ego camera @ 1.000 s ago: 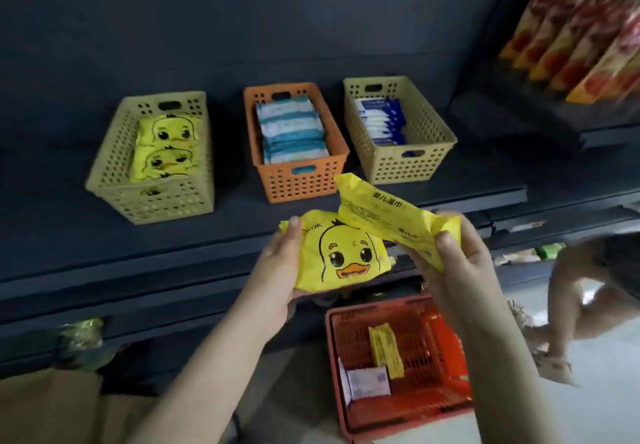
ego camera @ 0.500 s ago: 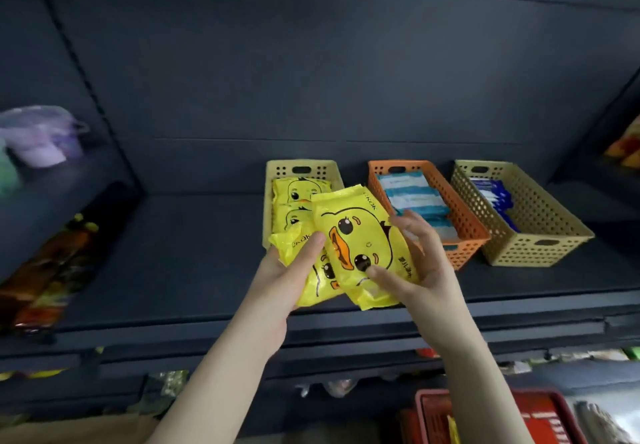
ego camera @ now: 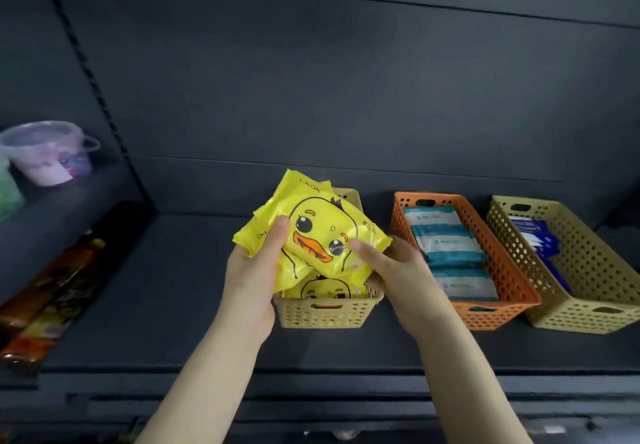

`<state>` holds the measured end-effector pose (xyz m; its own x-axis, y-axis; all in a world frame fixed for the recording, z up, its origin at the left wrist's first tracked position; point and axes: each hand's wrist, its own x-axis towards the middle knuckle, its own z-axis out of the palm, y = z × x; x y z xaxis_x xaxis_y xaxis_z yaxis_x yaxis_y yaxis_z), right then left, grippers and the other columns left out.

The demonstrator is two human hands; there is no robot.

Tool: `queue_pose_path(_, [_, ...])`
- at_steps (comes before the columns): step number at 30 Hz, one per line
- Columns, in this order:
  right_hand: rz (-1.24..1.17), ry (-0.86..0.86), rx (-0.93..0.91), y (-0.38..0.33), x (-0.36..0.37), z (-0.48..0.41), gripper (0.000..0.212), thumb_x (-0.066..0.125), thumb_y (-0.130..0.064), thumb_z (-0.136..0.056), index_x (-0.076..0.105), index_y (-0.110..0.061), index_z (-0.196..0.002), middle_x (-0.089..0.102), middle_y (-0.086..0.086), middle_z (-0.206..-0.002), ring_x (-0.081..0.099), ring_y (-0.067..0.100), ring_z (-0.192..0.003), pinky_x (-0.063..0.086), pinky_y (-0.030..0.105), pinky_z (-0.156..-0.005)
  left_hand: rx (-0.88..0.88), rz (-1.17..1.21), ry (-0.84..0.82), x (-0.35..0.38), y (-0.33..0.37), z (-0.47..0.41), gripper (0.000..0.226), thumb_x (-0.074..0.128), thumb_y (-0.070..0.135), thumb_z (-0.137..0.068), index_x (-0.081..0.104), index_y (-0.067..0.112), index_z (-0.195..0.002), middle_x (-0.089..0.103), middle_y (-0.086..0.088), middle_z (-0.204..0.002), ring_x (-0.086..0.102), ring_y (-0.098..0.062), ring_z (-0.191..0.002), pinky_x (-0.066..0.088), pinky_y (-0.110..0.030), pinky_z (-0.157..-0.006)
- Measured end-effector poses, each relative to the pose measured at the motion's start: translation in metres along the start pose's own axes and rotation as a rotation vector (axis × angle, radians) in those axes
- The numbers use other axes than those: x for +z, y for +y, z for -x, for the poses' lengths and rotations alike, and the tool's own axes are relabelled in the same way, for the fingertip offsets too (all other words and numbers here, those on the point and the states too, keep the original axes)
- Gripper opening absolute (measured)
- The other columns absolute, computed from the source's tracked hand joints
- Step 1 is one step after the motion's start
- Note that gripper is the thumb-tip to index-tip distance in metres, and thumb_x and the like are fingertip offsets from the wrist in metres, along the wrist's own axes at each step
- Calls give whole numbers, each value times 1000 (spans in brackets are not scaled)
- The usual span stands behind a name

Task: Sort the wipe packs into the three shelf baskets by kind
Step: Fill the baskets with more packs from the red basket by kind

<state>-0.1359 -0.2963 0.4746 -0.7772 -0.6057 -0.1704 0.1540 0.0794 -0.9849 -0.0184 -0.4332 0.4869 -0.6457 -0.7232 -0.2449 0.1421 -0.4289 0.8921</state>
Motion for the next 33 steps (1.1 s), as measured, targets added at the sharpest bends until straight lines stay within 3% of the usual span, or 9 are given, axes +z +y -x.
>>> queue_pose_path(4, [-236,9,-5,-2,9,-29,19,69,-25,-87,69,-21,-106,72,9,-110,67,30,-105,48,53,-97,75,10,81,12,2,-25,33,71,35,-83,65,28,-114,75,6,-101,72,-13,-91,56,-29,-65])
queue_pose_path(6, [-246,60,-82,-6,10,-40,14,66,-20,-90,66,-22,-103,72,9,-107,67,34,-103,50,61,-91,104,-17,116,13,3,-36,32,72,33,-82,65,28,-113,75,7,-99,72,-11,-88,55,-28,-64])
queue_pose_path(8, [-207,88,-151,-10,9,-48,15,64,-17,-91,64,-20,-106,71,12,-103,68,37,-99,52,63,-85,113,-58,112,11,3,-47,34,73,35,-80,65,27,-112,75,8,-98,72,-8,-86,55,-24,-61])
queue_pose_path(11, [-134,156,-187,-13,1,-60,29,63,-16,-91,61,-16,-120,74,6,-100,71,27,-95,57,50,-83,92,-122,139,-2,1,-60,34,73,41,-78,66,30,-109,74,11,-99,70,-8,-91,52,-23,-67])
queue_pose_path(19, [129,360,-125,3,-14,-99,15,66,-27,-89,71,-13,-90,72,16,-93,66,42,-91,52,60,-85,27,-110,288,-59,9,-104,13,58,46,-90,63,35,-93,70,13,-99,67,-8,-93,51,-28,-77])
queue_pose_path(22, [256,363,-137,6,-2,-125,15,63,-27,-91,70,-17,-82,71,8,-77,66,24,-71,55,45,-72,-5,-112,259,-64,13,-119,14,57,46,-91,64,35,-94,70,11,-105,66,-12,-99,50,-33,-87])
queue_pose_path(25, [394,329,-120,9,15,-152,13,61,-25,-93,67,-16,-85,62,-3,-64,59,3,-51,47,20,-52,-28,-107,228,-64,15,-130,17,56,48,-91,64,34,-97,70,8,-107,67,-14,-99,51,-32,-82])
queue_pose_path(28, [549,322,-77,22,23,-182,18,64,-26,-91,70,-11,-98,72,5,-84,70,20,-76,56,30,-65,-45,-106,206,-66,16,-138,20,56,50,-90,63,33,-98,71,7,-106,68,-14,-96,52,-30,-76])
queue_pose_path(33, [1039,378,-78,23,23,-197,53,68,-28,-88,50,-7,-133,58,14,-126,54,30,-115,45,35,-89,-84,-85,160,-65,18,-143,29,48,56,-91,62,32,-98,72,10,-95,69,-9,-88,52,-29,-72])
